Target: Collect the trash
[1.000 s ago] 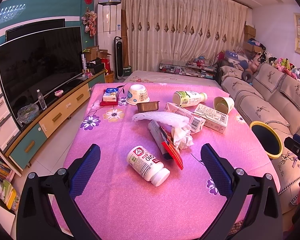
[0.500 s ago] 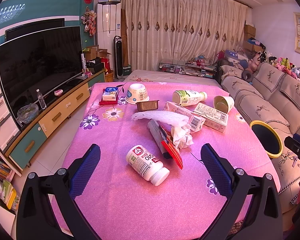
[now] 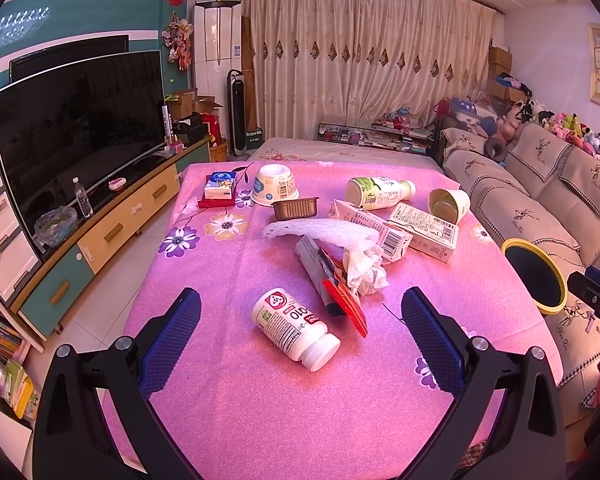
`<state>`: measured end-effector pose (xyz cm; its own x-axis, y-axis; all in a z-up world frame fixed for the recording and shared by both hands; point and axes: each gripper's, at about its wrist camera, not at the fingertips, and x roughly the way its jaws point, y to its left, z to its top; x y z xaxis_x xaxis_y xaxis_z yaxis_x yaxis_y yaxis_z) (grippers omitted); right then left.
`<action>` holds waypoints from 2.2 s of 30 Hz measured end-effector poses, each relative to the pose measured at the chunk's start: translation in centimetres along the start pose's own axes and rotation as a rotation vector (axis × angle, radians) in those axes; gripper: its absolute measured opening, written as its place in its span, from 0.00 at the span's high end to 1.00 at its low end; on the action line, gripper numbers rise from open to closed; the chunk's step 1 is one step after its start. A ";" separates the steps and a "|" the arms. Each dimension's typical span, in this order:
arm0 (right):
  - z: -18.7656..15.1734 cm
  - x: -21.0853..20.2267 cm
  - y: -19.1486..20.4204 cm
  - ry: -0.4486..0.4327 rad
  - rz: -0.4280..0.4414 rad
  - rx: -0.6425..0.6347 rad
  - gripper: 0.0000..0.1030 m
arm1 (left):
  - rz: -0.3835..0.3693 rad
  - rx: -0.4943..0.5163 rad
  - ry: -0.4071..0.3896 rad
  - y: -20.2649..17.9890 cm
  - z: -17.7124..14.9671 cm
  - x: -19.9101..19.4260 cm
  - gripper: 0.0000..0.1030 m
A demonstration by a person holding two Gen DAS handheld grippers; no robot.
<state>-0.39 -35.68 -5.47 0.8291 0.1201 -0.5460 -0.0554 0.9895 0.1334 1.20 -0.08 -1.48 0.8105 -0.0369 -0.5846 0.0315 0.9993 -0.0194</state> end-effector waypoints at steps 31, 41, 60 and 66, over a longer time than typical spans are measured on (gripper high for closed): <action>-1.0 9.2 16.8 0.148 0.396 -0.336 0.54 | 0.157 -0.077 -0.045 7.0 1.2 -0.1 0.04; -0.9 13.8 21.3 0.182 0.341 -0.379 0.67 | 0.179 -0.116 -0.026 9.2 0.6 0.9 0.04; 5.1 8.2 14.4 0.079 0.542 -0.162 0.95 | 0.133 -0.104 0.009 8.2 -0.1 3.3 0.04; 7.5 5.3 5.5 -0.036 0.368 -0.042 0.95 | 0.086 -0.078 0.024 6.7 -0.2 4.0 0.04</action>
<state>7.90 -30.16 -1.45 0.7686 0.4663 -0.4379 -0.3759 0.8831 0.2806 4.54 6.51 -4.16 0.7940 0.0478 -0.6060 -0.0834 0.9960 -0.0308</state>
